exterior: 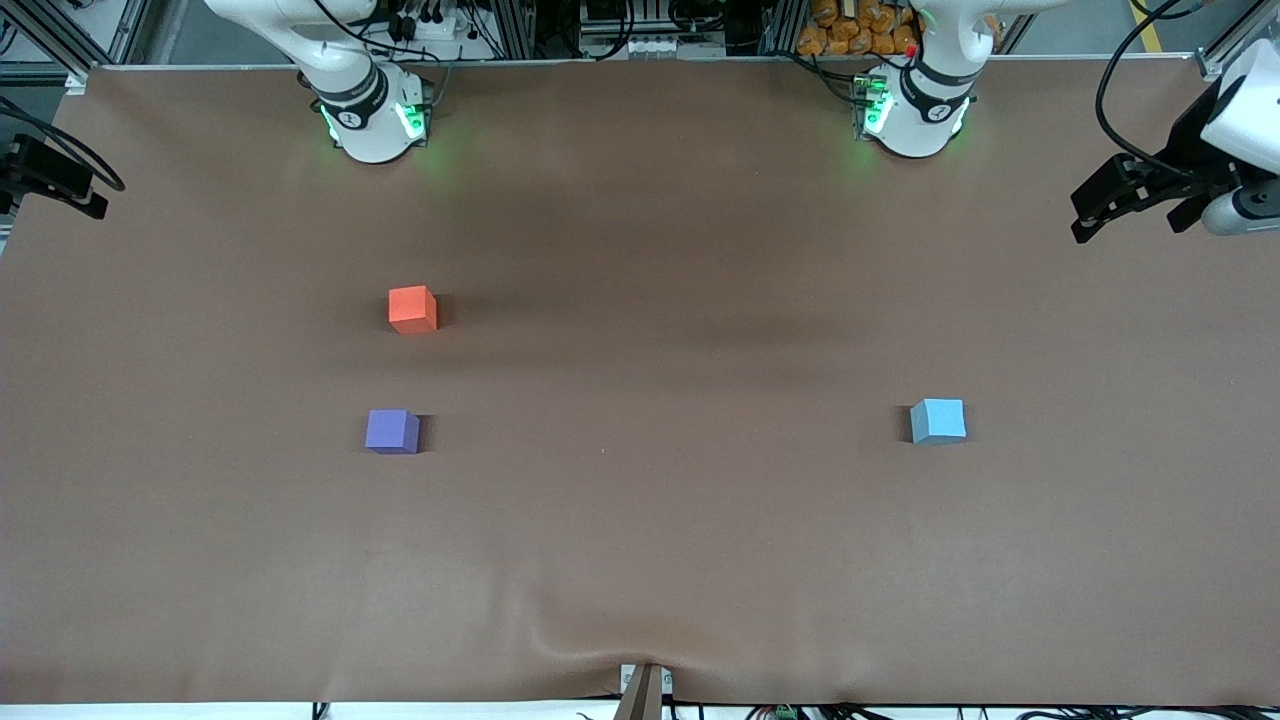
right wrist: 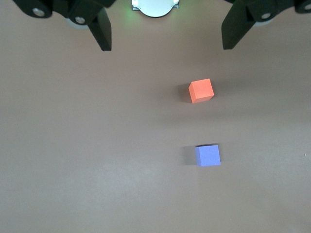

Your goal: Place blue block between orange and purple blocks

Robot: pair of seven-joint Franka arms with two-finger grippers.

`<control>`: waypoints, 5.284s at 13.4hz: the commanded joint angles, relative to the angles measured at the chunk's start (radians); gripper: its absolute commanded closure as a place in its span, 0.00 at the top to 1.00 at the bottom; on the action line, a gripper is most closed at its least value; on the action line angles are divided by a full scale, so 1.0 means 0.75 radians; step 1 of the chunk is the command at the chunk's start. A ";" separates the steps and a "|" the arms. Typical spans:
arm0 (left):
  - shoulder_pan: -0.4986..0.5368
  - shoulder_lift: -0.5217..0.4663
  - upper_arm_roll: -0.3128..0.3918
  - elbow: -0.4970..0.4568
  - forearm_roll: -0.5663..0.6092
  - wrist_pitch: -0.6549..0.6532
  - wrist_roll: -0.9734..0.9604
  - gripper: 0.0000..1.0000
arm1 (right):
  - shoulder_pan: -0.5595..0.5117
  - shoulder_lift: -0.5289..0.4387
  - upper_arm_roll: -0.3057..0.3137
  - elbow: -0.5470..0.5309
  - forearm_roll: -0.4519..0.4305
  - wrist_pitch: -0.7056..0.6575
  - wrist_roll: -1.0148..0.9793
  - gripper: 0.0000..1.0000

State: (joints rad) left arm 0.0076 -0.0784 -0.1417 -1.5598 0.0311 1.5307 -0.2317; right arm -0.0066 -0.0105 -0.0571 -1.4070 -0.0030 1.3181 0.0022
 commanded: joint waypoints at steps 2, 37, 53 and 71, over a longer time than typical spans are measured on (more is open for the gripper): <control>0.016 0.015 -0.003 0.034 -0.021 -0.063 0.023 1.00 | 0.001 0.008 0.005 0.015 -0.017 -0.013 -0.011 1.00; 0.061 0.767 -0.001 -0.485 0.038 1.103 0.172 1.00 | 0.003 0.024 0.005 0.011 -0.017 -0.015 -0.011 1.00; -0.302 0.865 -0.275 -0.156 0.010 1.068 -0.036 0.00 | 0.003 0.034 0.005 0.011 -0.017 -0.015 -0.011 1.00; -0.935 1.146 -0.071 0.268 0.077 0.970 -0.468 1.00 | 0.176 0.570 0.013 0.005 0.263 0.496 0.001 1.00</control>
State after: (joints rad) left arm -0.6942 0.8410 -0.2207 -1.3636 0.0479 2.2910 -0.5557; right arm 0.1110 0.3674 -0.0419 -1.4135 0.1226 1.6658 0.0068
